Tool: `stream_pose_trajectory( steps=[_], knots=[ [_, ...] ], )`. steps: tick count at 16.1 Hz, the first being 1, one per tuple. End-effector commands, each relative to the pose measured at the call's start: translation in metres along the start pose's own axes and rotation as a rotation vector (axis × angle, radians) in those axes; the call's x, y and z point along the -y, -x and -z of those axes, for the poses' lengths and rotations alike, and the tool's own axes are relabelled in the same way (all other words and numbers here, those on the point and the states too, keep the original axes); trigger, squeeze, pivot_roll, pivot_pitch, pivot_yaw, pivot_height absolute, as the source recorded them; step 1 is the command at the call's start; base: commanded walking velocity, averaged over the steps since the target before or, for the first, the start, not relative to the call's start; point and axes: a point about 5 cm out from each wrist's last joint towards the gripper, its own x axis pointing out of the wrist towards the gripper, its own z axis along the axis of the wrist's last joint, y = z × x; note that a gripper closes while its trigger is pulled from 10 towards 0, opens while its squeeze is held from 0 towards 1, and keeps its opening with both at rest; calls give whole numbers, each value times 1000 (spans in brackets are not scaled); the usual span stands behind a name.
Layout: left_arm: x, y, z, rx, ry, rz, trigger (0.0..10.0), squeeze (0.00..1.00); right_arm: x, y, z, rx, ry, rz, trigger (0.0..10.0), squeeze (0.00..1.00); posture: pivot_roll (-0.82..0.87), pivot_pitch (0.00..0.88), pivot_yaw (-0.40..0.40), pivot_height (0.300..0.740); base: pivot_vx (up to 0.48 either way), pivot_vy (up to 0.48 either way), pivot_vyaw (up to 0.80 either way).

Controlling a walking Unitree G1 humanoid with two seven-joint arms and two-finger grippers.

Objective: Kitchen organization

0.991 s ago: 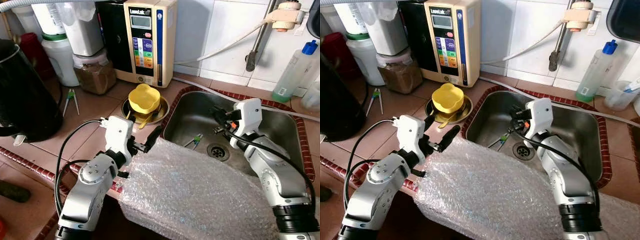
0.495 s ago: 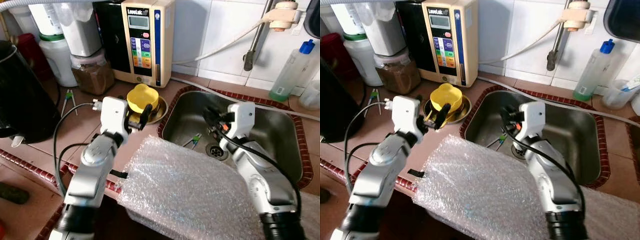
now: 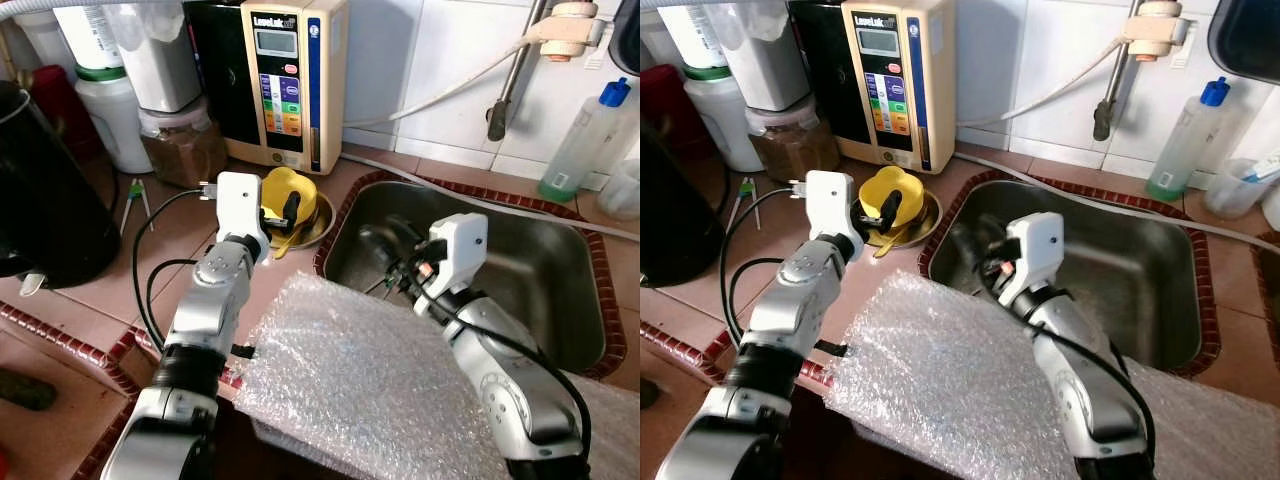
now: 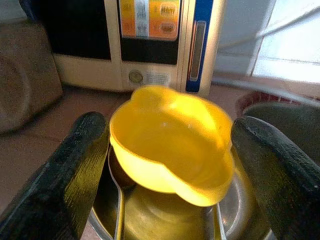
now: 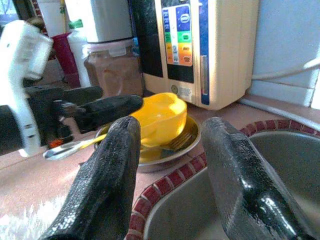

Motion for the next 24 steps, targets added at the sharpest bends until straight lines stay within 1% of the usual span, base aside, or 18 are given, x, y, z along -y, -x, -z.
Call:
stream_pose_trajectory(
  steps=[1, 2, 4, 5, 6, 8, 9, 10, 11, 12, 13, 14, 15, 16, 18, 19, 22, 24],
  knots=[
    [-3, -7, -2, -28, 14, -25, 10000, 0, -3, 4, -5, 7, 10, -21, 10000, 1000, -151, 40, 76, 740, 0, 0, 0],
    [-4, -11, 3, -84, 47, -35, 10000, 0, -1, 7, -5, 3, 13, -5, 10000, 1000, -157, 41, 79, 740, 0, 0, 0],
    [-4, -14, 6, -127, 53, -35, 10000, 0, 1, 9, -6, 2, 12, 2, 10000, 1000, -160, 43, 81, 740, 0, 0, 0],
    [-4, -16, 8, -149, 87, -39, 10000, 0, 0, 10, -6, 2, 10, 4, 10000, 1000, -162, 42, 83, 740, 0, 0, 0],
    [-4, -18, 10, -180, 110, -30, 10000, 0, -1, 11, -6, 3, 8, 2, 10000, 1000, -160, 43, 83, 740, 0, 0, 0],
    [-4, -20, 14, -229, 108, -25, 10000, 0, -5, 11, -5, 0, 7, -15, 10000, 1000, -157, 42, 85, 740, 0, 0, 0],
    [-9, -21, 15, -251, 138, -44, 10000, 0, -10, 10, -4, -2, 10, -41, 10000, 1000, -156, 41, 86, 740, 0, 0, 0],
    [-11, -21, 15, -255, 154, -52, 8353, 0, -11, 10, -4, -2, 10, -45, 10000, 1000, -156, 41, 86, 740, 0, 0, 0],
    [-13, -21, 15, -263, 148, -51, 4549, 0, -11, 10, -3, -2, 7, -44, 10000, 1000, -153, 41, 85, 740, 0, 0, 0],
    [-15, -22, 15, -263, 148, -57, 3569, 0, -11, 10, -3, -2, 5, -43, 10000, 1000, -152, 41, 85, 740, 0, 0, 0],
    [-17, -21, 15, -268, 151, -61, 2000, 0, -10, 10, -3, -2, 4, -42, 10000, 1000, -149, 41, 84, 740, 0, 0, 0],
    [-18, -21, 15, -273, 151, -61, 1647, 0, -10, 10, -3, -2, 4, -42, 10000, 1000, -147, 41, 84, 740, 0, 0, 0],
    [-19, -21, 15, -277, 152, -61, 1647, 0, -10, 10, -3, -2, 3, -42, 10000, 1000, -147, 41, 84, 740, 0, 0, 0],
    [-22, -20, 15, -292, 152, -57, 2078, 0, -10, 9, -3, -2, 5, -42, 10000, 1000, -142, 40, 83, 740, 0, 0, 0],
    [-23, -19, 15, -296, 147, -53, 2078, 0, -10, 9, -3, -2, 6, -43, 10000, 1000, -142, 40, 83, 740, 0, 0, 0],
    [-25, -17, 15, -308, 150, -47, 2627, 0, -9, 9, -3, -2, 8, -44, 10000, 1000, -134, 39, 84, 740, 0, 0, 0],
    [-32, -3, 23, -361, 155, -18, 2784, 0, -7, 6, -4, -2, 13, -48, 10000, 1000, -118, 35, 83, 740, 0, 0, 0],
    [-34, 5, 27, -383, 151, -3, 2941, 0, -6, 5, -4, -3, 15, -50, 10000, 1000, -114, 33, 80, 740, 0, 0, 0]
  ],
)
